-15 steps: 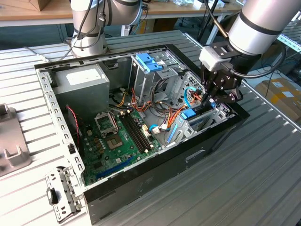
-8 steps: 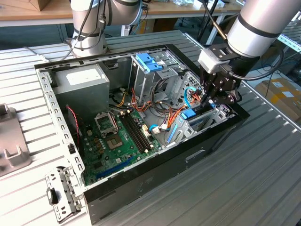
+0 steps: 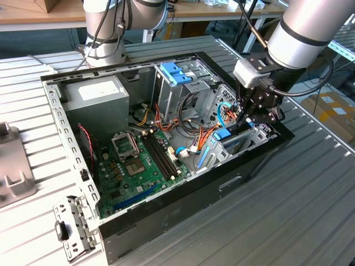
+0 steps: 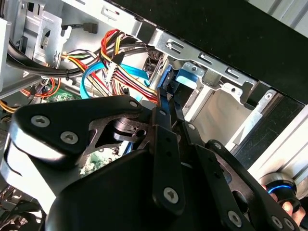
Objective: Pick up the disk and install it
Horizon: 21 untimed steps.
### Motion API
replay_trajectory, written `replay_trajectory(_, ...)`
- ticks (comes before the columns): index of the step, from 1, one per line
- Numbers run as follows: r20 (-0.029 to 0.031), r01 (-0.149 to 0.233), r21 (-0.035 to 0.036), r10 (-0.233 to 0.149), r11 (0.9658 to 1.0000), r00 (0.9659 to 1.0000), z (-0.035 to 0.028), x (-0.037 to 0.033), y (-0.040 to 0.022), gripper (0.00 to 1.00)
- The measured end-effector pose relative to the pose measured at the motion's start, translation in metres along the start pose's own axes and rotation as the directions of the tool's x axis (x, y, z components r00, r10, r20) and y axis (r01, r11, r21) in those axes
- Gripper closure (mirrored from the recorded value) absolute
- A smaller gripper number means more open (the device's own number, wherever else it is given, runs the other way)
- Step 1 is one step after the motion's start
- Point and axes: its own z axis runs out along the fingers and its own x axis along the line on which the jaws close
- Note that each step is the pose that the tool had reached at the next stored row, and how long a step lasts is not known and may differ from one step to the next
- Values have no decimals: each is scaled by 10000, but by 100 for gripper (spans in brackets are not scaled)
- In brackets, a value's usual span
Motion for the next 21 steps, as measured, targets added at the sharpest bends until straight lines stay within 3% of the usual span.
replay_trajectory(2, 5, -1, 0, 1, 10000, 10000, 3, 1, 0, 82)
replay_trajectory(4, -2, 0, 0, 0, 10000, 10000, -1, 1, 0, 69)
replay_trajectory(8, -2, 0, 0, 0, 10000, 10000, -32, -1, -2, 69)
replay_trajectory(19, 38, -2, -3, 2, 10000, 10000, -244, -15, -14, 69)
replay_trajectory(21, 66, -2, -6, 2, 10000, 10000, -245, -18, -14, 78)
